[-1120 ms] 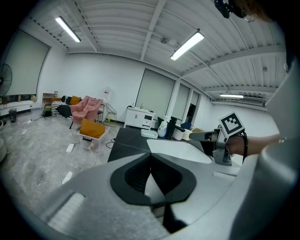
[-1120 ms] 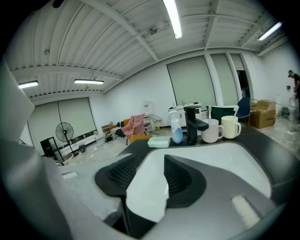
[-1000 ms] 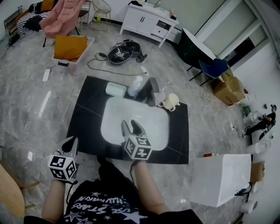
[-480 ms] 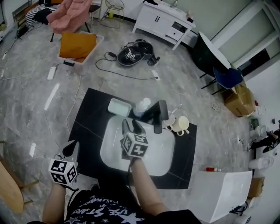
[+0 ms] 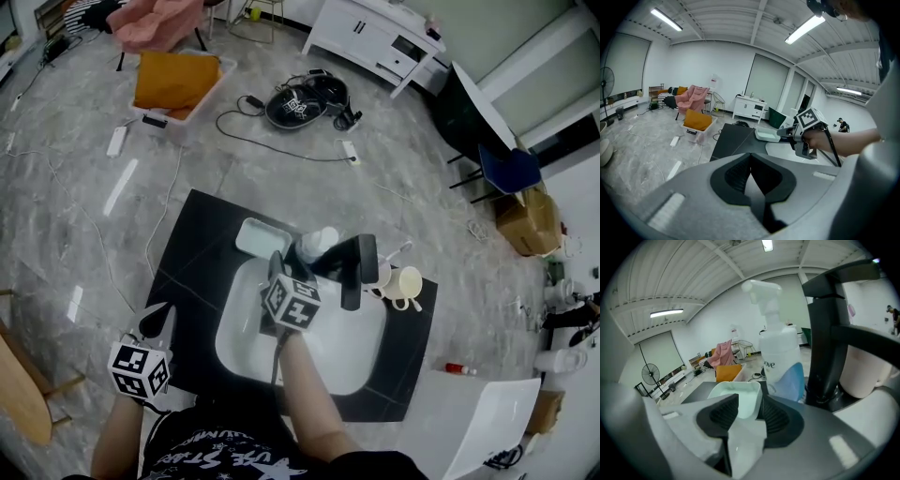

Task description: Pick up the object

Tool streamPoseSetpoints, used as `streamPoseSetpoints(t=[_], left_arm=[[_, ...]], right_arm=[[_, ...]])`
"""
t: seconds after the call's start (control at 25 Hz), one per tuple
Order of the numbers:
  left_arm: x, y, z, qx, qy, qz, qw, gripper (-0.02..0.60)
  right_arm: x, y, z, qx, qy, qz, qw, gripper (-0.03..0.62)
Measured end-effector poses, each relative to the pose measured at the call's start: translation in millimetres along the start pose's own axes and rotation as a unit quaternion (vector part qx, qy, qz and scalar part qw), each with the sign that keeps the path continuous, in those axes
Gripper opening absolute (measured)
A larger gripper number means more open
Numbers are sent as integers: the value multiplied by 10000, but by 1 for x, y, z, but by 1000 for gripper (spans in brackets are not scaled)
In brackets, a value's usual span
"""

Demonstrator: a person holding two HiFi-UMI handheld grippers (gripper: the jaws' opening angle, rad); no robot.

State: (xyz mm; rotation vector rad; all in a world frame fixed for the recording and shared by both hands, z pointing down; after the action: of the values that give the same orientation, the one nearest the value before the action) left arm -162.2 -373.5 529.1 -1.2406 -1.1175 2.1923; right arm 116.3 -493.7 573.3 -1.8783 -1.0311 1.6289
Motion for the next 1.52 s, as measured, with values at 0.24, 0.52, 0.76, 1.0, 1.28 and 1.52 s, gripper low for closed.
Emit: streamPoseSetpoints(t=[0.24,0.52,0.76,1.0,1.28,1.52], left_arm=[[-12,-2,0,-27,-28,82,10000,9],[-10,-11,3,131,7,120,9998,9],[-3,-16,2,173,-8,101,9998,9],[8,-10,1,160,-31,-43,9999,9],[31,-6,-4,126,-31,-300,9995,9],[58,-13,-11,111,-87,-481,9987,9]], right_arm=[[-20,-3,0,230,-179,193,9994,115],[-24,-7,-2,381,-522,341,9973,61],[-18,-4,-1,202,-614,345,9973,13],[-2,6,7,237,-575,194,9979,11],[34,13,13,240,-527,-26,9983,11],[73,11,20,285,-503,-247,9980,11]])
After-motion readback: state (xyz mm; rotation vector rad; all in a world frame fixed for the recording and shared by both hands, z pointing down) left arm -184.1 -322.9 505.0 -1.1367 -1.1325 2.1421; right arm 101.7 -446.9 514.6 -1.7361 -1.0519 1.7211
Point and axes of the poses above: the fingertips, and each gripper's own axes: x backward along the fingers, z to its left, y out of its top, the point moved 5 cm from there along x, backward along the fingers, and after that the axes turned 7 degrees about -y, right-handed, at the moved point
